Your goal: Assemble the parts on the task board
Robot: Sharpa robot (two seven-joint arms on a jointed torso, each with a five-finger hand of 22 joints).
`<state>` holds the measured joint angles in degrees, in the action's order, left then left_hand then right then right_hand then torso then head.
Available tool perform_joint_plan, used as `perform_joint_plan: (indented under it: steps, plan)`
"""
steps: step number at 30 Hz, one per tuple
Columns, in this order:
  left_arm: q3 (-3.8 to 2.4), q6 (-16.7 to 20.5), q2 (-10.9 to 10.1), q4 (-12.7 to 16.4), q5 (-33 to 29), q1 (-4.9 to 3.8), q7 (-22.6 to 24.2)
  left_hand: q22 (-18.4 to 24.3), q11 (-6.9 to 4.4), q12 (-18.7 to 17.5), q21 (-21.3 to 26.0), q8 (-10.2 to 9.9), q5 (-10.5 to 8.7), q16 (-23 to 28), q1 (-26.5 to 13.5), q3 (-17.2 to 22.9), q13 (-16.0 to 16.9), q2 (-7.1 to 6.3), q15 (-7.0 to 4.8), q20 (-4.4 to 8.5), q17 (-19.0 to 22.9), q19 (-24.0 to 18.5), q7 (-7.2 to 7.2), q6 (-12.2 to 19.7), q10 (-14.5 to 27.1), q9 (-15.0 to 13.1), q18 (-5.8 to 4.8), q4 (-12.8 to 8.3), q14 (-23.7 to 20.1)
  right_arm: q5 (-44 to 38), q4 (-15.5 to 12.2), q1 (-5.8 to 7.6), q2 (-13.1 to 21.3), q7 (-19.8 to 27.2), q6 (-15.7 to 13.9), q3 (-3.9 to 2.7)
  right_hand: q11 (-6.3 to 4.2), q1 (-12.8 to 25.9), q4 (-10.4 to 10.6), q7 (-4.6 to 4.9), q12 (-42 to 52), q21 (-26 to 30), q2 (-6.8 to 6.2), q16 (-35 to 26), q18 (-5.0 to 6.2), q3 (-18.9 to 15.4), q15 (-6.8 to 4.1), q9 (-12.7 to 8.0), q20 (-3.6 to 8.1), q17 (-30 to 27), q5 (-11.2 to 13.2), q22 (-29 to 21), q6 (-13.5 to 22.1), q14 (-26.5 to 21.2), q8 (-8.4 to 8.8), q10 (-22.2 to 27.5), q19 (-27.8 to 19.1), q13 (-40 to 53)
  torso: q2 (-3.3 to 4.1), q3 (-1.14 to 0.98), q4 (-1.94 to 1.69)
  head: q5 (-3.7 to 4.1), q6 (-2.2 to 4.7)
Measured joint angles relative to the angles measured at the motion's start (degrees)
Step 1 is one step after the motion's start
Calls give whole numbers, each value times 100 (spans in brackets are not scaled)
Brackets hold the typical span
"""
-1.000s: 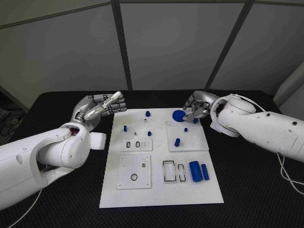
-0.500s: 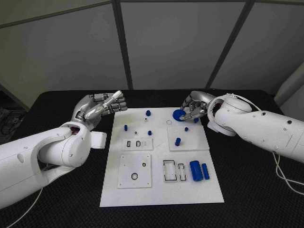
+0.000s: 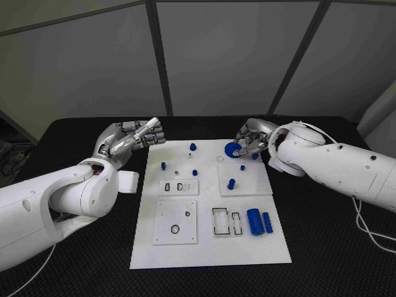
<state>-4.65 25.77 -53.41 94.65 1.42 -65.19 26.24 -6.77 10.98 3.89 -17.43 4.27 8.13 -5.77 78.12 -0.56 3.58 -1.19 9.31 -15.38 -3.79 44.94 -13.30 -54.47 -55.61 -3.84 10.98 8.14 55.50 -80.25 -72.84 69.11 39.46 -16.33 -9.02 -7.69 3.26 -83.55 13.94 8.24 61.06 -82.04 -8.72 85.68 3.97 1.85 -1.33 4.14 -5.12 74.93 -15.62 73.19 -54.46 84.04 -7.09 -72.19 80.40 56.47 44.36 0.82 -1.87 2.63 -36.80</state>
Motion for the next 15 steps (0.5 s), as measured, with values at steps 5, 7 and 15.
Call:
perform_joint_plan:
  steps: [5,7,15]
  plan:
    - [0,-4,2,-2,0,0,-1,5,0,0,0,0,0,0,0,0,0,0,0,0,0,0,0,0,0,0,0,0,0,-98,5,0,-38,-8,23,0,-18,-22,0,-15,176,-65,22,53,1,0,0,7,-20,0,0,107,-92,0,-48,-106,60,193,0,-2,1,1,-4]
    - [0,-6,3,-3,0,0,-1,5,0,0,0,0,0,0,0,0,0,0,0,0,0,0,0,0,0,0,0,0,0,-175,2,0,-52,-9,23,0,-31,-36,0,-31,297,-103,36,66,0,0,0,17,0,0,0,162,-145,0,-73,-155,82,320,1,-2,1,4,-6]
    - [0,-12,5,-5,0,0,-4,5,0,0,0,0,0,0,0,0,-1,0,0,0,0,0,0,0,0,0,1,0,0,-674,-42,0,-97,-19,13,0,-60,-60,-35,-56,665,-150,60,117,1,34,0,24,10,-1,0,176,-314,0,-150,-368,173,723,2,-2,-3,7,-14]
